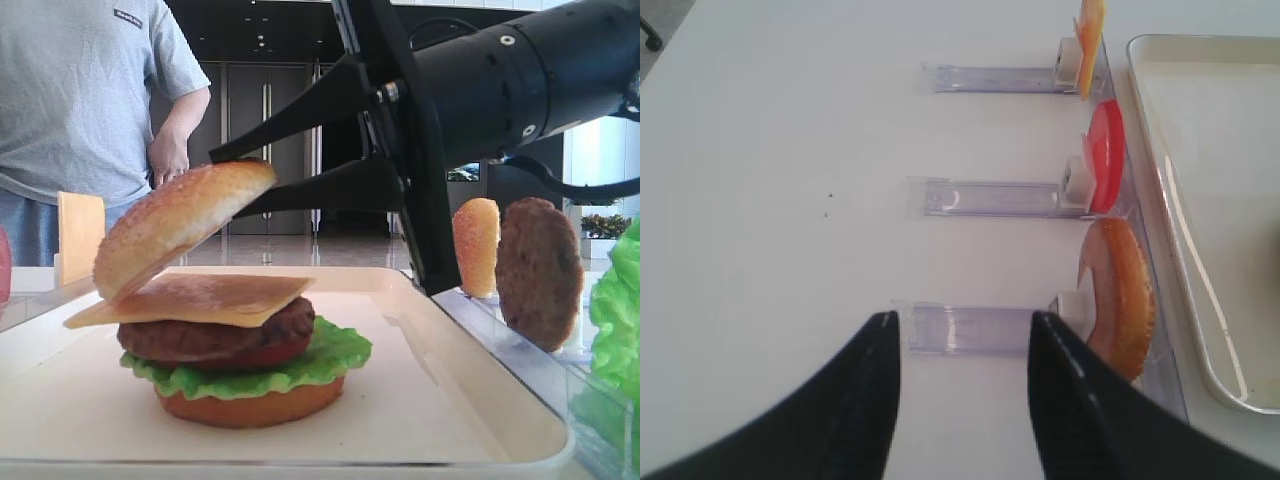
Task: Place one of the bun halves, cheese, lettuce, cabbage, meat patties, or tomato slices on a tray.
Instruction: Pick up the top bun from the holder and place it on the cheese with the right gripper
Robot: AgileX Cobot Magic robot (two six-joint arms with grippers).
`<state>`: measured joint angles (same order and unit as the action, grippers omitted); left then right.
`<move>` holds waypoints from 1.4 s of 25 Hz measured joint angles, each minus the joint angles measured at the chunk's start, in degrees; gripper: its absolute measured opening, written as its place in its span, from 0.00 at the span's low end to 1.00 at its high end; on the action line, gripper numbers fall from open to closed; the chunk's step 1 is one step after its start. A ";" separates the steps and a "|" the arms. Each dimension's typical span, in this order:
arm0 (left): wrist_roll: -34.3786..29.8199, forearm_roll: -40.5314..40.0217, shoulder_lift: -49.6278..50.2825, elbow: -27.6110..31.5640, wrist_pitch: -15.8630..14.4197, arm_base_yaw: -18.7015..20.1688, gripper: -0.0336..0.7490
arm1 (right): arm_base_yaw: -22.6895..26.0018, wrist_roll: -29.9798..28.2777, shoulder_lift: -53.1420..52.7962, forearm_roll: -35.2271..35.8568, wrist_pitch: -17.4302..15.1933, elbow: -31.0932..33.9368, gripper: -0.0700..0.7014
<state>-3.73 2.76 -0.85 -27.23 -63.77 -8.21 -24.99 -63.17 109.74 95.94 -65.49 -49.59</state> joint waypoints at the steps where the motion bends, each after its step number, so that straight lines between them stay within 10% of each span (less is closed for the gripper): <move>1: 0.00 0.00 0.00 0.00 0.00 0.00 0.46 | 0.00 -0.06 0.00 0.00 0.00 0.00 0.35; 22: 0.00 0.00 0.00 0.00 0.00 0.00 0.46 | 0.00 0.87 -0.03 -0.11 0.87 0.00 0.57; 35: 0.00 0.00 0.00 0.00 0.00 0.00 0.46 | 0.00 3.35 -9.55 -8.27 13.73 0.00 0.58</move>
<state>-3.73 2.76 -0.85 -27.23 -63.77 -8.21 -24.99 -59.82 100.19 87.67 -51.76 -49.59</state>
